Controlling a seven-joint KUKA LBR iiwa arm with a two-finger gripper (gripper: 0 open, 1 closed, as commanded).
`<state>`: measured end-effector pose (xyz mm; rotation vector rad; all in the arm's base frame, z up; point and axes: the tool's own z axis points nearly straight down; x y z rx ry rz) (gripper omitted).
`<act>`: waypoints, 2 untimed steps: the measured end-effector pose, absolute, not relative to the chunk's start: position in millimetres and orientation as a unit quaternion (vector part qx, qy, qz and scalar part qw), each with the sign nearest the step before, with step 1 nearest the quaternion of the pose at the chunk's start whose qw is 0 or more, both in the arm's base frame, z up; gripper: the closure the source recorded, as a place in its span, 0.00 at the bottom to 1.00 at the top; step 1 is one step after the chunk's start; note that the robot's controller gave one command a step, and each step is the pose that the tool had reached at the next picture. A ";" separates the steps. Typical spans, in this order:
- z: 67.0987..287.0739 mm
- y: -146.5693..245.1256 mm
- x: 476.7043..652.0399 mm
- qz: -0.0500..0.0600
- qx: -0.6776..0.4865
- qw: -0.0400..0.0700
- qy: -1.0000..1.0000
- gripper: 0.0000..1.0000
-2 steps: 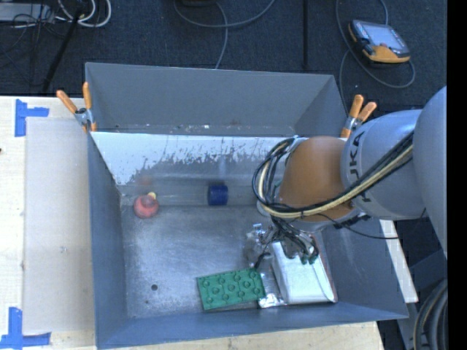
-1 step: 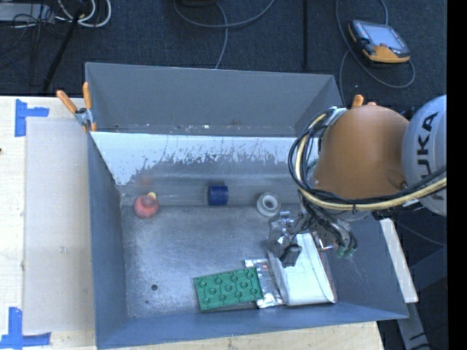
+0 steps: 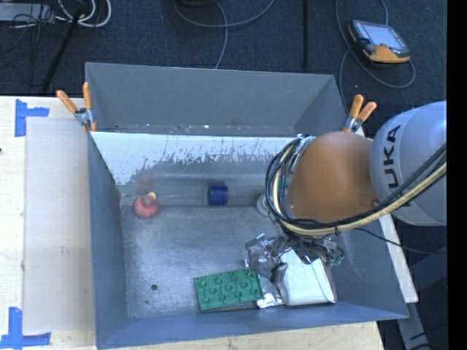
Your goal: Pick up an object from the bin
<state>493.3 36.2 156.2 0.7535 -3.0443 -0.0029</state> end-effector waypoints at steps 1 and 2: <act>157.7 35.8 494.1 0.000 0.240 0.001 -0.971 0.00; 75.1 34.2 488.7 -0.001 0.295 0.004 -0.955 0.00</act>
Offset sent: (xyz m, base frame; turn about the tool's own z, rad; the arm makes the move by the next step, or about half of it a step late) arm 0.0000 0.0000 0.0000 0.0000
